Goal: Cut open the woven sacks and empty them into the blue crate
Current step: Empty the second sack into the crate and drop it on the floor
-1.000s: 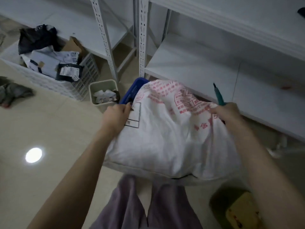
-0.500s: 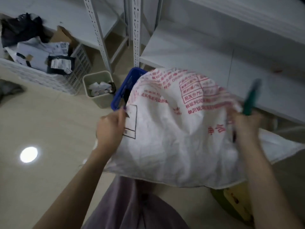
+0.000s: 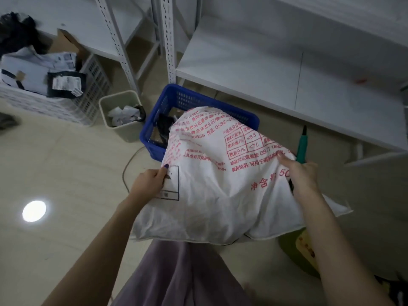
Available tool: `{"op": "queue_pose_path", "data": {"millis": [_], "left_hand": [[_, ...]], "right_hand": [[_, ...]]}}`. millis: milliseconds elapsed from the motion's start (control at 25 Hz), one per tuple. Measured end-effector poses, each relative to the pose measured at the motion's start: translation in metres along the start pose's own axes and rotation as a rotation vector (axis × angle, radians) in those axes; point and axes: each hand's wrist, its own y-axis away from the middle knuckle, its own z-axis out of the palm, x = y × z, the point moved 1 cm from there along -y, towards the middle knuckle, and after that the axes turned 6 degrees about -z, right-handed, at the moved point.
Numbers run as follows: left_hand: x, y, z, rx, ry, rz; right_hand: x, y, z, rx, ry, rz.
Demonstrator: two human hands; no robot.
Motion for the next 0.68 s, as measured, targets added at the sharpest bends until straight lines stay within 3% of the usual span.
{"op": "queue_pose_path", "data": {"millis": [80, 200, 240, 320, 400, 560, 640, 680], "left_hand": [[0.001, -0.011, -0.005, -0.09, 0.013, -0.075], [0.019, -0.028, -0.005, -0.091, 0.282, -0.16], [0.026, -0.033, -0.001, -0.134, 0.258, -0.19], [0.036, -0.034, 0.012, -0.223, -0.108, -0.144], [0.045, -0.031, 0.019, -0.108, -0.265, -0.006], [0.075, -0.019, -0.017, 0.294, 0.321, 0.246], [0.092, -0.001, -0.028, 0.352, 0.521, 0.434], [0.096, 0.003, -0.027, 0.306, 0.539, 0.474]], "right_hand": [[0.001, 0.004, -0.005, 0.017, -0.035, 0.014], [0.0, 0.014, -0.007, 0.003, -0.096, 0.027], [0.0, 0.019, -0.006, -0.003, -0.114, 0.03], [0.008, 0.026, -0.005, 0.0, -0.142, 0.055], [0.015, 0.032, -0.003, -0.029, -0.14, 0.097], [0.012, 0.035, -0.022, 0.132, -0.259, 0.027], [0.012, 0.034, -0.029, 0.184, -0.388, 0.014], [0.013, 0.035, -0.027, 0.167, -0.397, 0.042]]}}
